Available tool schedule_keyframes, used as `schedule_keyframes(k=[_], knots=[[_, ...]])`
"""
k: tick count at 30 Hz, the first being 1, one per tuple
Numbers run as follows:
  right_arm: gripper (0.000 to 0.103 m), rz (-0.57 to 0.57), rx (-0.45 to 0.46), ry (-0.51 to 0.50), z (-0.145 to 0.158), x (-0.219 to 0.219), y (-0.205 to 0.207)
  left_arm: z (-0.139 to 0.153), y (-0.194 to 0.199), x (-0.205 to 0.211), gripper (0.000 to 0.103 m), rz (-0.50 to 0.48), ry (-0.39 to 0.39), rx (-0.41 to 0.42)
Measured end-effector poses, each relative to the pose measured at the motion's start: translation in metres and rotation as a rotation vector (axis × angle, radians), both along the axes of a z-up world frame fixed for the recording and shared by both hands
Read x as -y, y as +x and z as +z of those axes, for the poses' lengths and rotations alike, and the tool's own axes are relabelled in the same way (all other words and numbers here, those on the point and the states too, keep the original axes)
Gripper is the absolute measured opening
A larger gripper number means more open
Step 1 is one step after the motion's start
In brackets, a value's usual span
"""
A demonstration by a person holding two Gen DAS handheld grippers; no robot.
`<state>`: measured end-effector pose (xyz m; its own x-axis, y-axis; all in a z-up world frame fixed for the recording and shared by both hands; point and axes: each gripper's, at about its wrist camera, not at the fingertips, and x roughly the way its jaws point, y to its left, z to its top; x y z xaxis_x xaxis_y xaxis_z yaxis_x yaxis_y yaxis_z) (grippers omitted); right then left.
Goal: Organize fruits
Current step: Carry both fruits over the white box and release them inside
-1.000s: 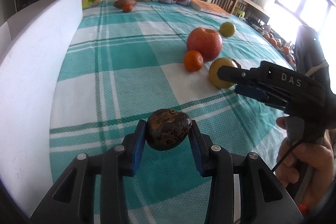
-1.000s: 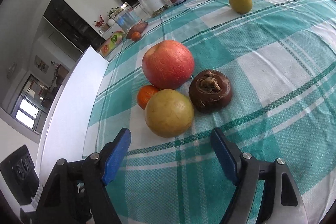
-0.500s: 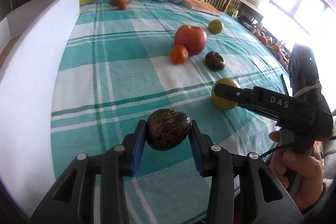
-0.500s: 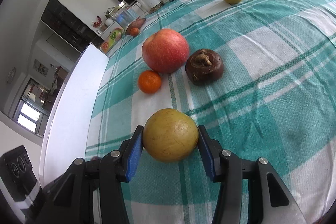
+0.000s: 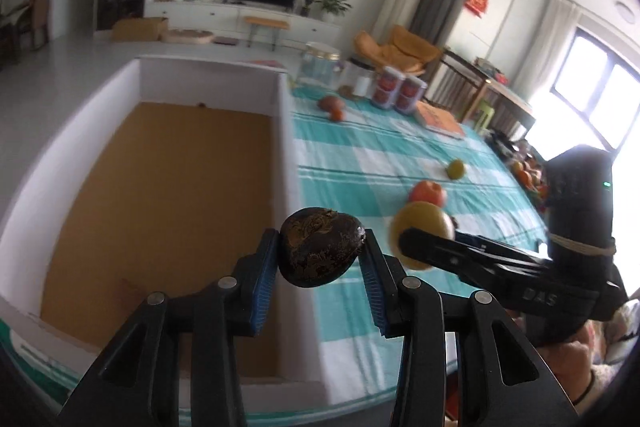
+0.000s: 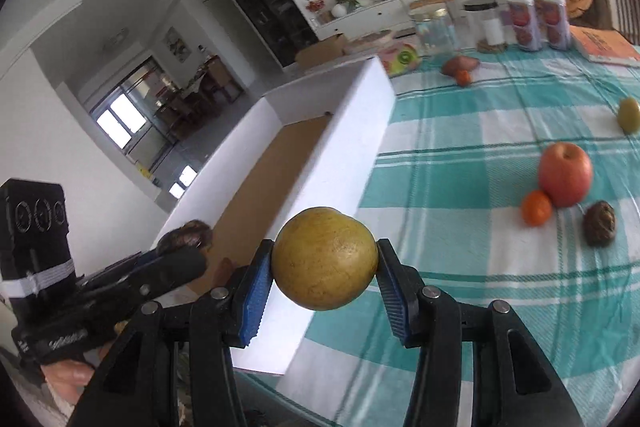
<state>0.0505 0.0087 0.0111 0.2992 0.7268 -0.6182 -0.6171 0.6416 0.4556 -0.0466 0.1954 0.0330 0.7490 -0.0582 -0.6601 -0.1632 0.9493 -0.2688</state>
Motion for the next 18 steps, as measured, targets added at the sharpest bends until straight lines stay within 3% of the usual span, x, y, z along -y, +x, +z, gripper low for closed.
schedule_keyframes(k=[4, 8, 9, 10, 12, 15, 18], knots=[[0.05, 0.162, 0.024, -0.073, -0.005, -0.07, -0.018, -0.028, -0.001, -0.055, 0.041, 0.193, 0.064, -0.116], [0.05, 0.221, 0.05, -0.187, -0.023, -0.115, -0.021, -0.049, 0.002, -0.07, 0.044, 0.252, 0.089, -0.18], [0.051, 0.209, 0.05, -0.198, -0.025, -0.117, -0.017, -0.049, 0.002, -0.07, 0.053, 0.261, 0.093, -0.178], [0.053, 0.19, 0.05, -0.19, -0.024, -0.117, -0.011, -0.048, 0.002, -0.068, 0.067, 0.269, 0.1, -0.17], [0.054, 0.145, 0.061, -0.151, -0.013, -0.104, -0.001, -0.041, 0.001, -0.063, 0.081, 0.284, 0.122, -0.133], [0.06, 0.047, 0.111, -0.099, 0.008, -0.065, 0.014, -0.028, 0.005, -0.049, 0.085, 0.266, 0.148, -0.075], [0.068, -0.091, 0.151, -0.072, 0.016, -0.011, 0.027, -0.016, 0.01, -0.027, 0.085, 0.196, 0.124, -0.016]])
